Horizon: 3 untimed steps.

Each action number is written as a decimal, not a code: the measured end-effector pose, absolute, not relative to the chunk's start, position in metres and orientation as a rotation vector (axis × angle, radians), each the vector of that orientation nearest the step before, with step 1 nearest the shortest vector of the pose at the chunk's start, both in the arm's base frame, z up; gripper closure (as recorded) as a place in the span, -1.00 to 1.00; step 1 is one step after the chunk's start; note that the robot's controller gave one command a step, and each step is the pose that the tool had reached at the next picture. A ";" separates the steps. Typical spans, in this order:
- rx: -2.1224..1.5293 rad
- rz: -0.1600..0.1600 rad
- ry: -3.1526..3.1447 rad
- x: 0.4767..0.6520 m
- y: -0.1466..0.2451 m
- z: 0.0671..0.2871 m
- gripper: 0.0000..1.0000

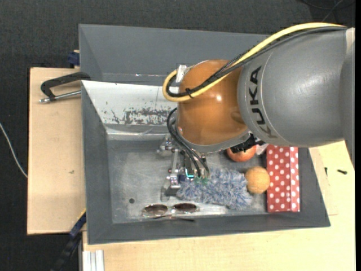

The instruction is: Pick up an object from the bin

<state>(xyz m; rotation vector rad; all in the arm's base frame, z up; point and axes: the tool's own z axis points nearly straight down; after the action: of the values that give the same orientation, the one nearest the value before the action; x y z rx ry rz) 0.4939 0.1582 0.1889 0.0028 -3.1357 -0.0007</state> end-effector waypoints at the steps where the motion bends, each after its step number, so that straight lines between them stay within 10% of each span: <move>1: 0.000 -0.002 -3.141 0.495 0.157 0.192 1.00; 2: -0.001 -0.002 -3.141 0.495 0.157 0.192 -1.00; 3: 0.108 -0.003 -3.140 0.503 0.115 0.193 -1.00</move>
Offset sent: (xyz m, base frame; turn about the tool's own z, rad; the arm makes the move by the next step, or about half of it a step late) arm 0.0000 0.0000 0.0000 0.0000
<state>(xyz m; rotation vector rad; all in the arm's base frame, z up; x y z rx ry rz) 0.5026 0.1152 0.1930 0.1079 -3.1395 -0.0031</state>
